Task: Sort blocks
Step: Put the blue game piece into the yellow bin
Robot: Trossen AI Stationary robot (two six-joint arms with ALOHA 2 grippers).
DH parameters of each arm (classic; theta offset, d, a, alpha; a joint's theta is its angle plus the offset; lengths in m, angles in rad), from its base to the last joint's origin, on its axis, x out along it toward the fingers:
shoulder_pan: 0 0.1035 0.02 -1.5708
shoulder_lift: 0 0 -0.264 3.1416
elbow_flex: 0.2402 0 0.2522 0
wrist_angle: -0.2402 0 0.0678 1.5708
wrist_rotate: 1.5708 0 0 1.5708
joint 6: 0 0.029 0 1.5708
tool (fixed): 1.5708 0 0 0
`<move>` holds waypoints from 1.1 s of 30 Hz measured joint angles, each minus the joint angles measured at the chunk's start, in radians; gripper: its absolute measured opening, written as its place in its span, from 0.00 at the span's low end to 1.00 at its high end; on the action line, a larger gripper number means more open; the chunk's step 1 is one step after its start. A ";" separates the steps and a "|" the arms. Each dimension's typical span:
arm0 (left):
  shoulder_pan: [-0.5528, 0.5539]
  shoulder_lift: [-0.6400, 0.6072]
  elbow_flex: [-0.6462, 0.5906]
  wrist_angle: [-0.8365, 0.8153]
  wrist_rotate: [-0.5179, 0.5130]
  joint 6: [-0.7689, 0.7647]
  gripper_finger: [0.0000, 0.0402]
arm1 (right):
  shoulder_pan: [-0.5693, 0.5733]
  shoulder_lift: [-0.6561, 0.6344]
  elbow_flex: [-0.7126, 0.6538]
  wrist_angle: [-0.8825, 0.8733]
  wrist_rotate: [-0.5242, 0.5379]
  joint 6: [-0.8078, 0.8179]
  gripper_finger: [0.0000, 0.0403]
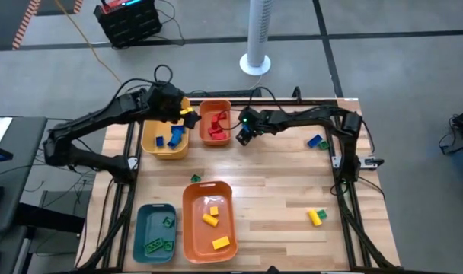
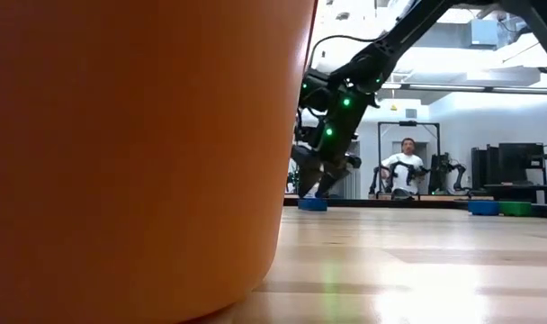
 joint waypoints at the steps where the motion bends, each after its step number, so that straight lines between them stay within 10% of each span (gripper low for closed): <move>1: 0.000 -0.006 0.000 -0.001 0.000 0.000 0.73 | 0.000 0.009 -0.001 -0.001 0.000 0.000 0.73; 14: 0.007 -0.039 0.000 -0.033 0.105 -0.011 0.73 | 0.002 0.052 -0.001 -0.021 -0.002 -0.038 0.65; 23: -0.057 -0.086 0.000 0.078 0.080 0.151 0.73 | 0.037 0.012 -0.015 -0.158 -0.010 -0.111 0.28; 28: -0.082 -0.101 0.000 0.106 -0.060 0.270 0.73 | 0.079 -0.127 -0.113 -0.168 -0.055 -0.111 0.25; 33: -0.104 -0.070 0.000 0.159 0.065 0.256 0.73 | 0.170 -0.414 -0.268 -0.144 -0.103 -0.105 0.25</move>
